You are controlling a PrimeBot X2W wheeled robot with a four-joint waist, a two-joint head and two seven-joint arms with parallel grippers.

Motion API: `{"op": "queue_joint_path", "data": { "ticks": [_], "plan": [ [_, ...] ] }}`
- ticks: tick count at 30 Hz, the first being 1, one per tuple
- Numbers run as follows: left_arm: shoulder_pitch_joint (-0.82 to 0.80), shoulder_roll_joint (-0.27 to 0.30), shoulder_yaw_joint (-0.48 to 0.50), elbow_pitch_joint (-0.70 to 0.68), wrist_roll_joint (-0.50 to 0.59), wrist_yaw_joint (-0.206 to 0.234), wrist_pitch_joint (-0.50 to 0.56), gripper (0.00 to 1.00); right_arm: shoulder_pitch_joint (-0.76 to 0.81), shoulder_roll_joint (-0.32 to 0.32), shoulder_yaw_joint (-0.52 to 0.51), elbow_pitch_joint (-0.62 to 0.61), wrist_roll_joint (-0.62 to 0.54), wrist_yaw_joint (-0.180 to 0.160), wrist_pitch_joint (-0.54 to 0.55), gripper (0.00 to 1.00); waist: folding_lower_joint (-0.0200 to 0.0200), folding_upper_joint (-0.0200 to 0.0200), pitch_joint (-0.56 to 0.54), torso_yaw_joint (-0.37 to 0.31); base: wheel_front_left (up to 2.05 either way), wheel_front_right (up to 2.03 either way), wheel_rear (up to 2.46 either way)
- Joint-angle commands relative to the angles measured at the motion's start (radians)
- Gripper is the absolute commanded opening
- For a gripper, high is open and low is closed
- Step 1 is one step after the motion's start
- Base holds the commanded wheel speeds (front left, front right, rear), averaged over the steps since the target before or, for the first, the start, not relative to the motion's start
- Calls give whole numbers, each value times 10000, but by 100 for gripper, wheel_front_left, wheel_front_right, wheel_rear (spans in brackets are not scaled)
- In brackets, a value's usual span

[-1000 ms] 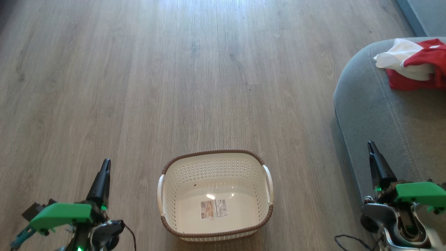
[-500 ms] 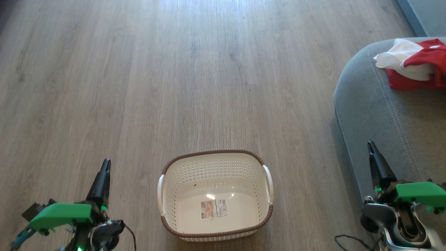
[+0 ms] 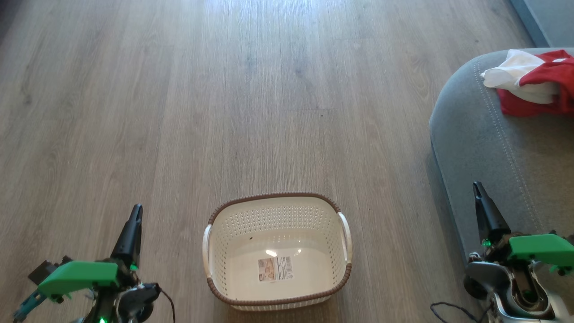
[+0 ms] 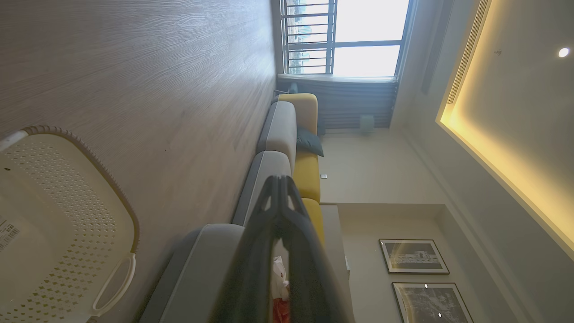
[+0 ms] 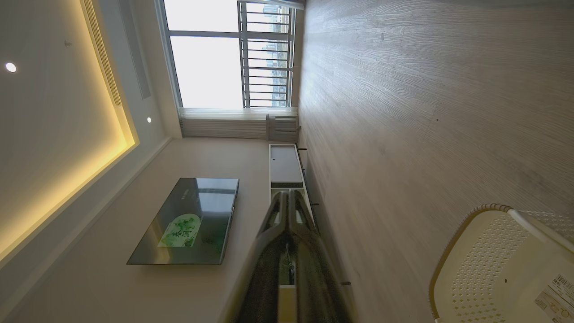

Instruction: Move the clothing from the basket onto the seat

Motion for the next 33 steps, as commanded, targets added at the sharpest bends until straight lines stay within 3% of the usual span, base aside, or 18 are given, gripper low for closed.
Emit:
{"op": "queue_joint_path", "data": {
  "ticks": [1,33],
  "plan": [
    [-493,104,338,-339,-65,-94,76,0,-174,-8,172,-391,60,0,58,0,0,0,0,0,0,0,0],
    [-493,104,338,-340,-66,-94,76,0,-174,-8,172,-391,60,0,58,0,0,0,0,0,0,0,0]
  ]
}}
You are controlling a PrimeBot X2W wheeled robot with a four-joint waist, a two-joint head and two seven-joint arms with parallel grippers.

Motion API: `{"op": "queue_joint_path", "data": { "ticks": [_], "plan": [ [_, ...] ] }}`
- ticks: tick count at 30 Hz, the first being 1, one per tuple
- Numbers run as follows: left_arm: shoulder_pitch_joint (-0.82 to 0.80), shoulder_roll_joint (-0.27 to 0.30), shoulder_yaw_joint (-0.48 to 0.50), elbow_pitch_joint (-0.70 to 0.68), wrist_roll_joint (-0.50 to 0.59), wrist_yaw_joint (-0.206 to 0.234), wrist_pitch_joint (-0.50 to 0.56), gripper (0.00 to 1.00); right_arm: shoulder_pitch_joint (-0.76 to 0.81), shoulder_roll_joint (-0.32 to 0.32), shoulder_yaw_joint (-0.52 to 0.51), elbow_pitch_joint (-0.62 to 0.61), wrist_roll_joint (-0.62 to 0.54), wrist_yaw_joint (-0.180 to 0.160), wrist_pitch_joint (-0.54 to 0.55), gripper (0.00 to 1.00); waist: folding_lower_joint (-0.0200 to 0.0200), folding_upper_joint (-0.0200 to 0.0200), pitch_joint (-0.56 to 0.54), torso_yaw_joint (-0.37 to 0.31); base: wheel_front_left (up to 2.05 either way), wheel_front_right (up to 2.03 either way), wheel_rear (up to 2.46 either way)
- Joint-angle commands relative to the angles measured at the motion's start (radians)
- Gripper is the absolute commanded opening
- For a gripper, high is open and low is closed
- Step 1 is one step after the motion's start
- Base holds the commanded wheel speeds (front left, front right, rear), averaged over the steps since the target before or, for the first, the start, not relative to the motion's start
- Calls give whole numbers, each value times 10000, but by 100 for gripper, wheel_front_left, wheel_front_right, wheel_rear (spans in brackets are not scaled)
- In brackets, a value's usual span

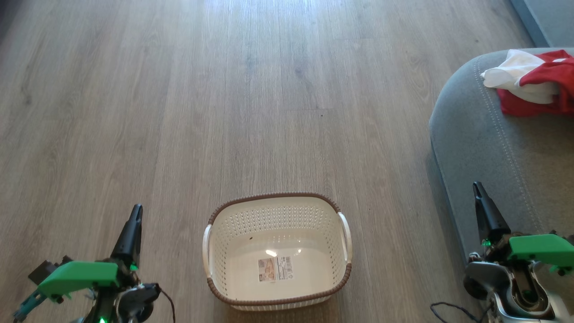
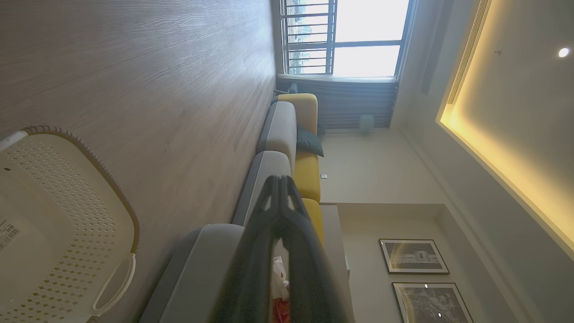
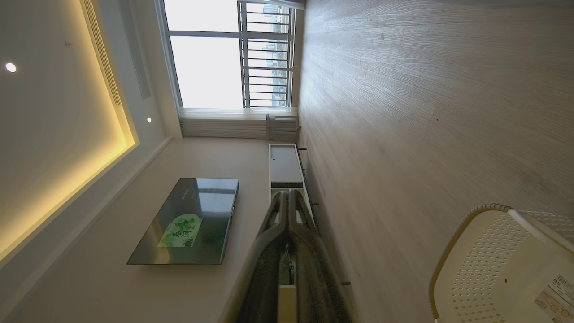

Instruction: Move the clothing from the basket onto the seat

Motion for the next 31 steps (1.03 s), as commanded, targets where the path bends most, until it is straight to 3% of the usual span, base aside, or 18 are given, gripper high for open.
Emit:
{"op": "queue_joint_path", "data": {
  "ticks": [1,31],
  "plan": [
    [-493,104,338,-340,-66,-92,75,0,-175,-8,172,-391,60,0,58,0,0,0,0,0,0,0,0],
    [-493,104,337,-340,-66,-92,75,0,-175,-8,173,-391,60,0,58,0,0,0,0,0,0,0,0]
  ]
}}
